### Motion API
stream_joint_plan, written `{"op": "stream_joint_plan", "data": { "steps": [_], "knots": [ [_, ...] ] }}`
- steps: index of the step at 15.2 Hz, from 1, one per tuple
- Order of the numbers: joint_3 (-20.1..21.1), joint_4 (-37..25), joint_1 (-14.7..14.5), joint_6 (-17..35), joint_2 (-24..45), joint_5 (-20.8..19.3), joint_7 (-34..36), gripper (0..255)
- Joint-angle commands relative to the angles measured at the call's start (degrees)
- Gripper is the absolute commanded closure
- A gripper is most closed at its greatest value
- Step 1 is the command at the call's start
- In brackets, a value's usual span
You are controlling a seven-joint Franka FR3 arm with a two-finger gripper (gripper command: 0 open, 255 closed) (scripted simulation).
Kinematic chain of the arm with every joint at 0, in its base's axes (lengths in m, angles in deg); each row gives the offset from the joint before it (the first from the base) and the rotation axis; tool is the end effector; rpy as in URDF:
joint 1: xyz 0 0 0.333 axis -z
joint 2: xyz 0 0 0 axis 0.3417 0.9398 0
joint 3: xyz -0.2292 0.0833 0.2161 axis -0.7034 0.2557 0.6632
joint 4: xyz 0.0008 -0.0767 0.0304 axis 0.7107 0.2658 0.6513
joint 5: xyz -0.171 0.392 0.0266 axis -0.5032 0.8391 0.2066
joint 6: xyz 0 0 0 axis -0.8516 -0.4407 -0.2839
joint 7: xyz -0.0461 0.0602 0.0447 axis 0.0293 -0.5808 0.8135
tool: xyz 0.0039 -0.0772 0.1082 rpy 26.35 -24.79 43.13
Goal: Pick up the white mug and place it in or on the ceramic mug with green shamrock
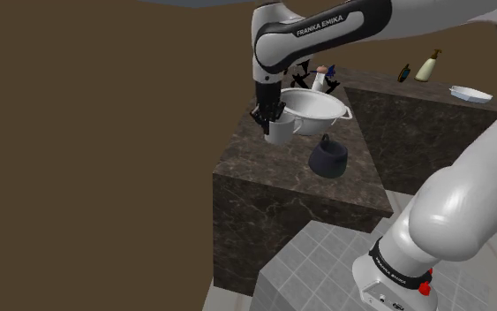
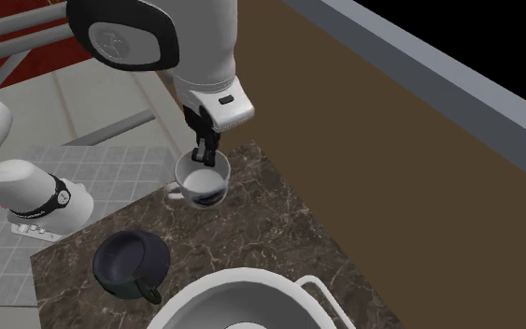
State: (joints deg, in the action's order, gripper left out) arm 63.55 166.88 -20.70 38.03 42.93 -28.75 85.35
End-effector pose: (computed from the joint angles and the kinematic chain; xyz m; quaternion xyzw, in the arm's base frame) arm 0.5332 0.0288 0.4100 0.9953 -0.0611 -0.0619 0.0430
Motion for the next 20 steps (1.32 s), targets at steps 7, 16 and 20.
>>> {"op": "stream_joint_plan", "data": {
  "steps": [7,16,20],
  "knots": [
    [-5.5,10.6,3.0,5.4,-17.8,-0.6,-7.0,255],
    [-12.6,20.7,7.7,1.9,-32.1,-4.7,-16.4,255],
    [-15.8,23.1,10.1,0.0,-36.9,-7.0,-20.4,255]
  ]
}}
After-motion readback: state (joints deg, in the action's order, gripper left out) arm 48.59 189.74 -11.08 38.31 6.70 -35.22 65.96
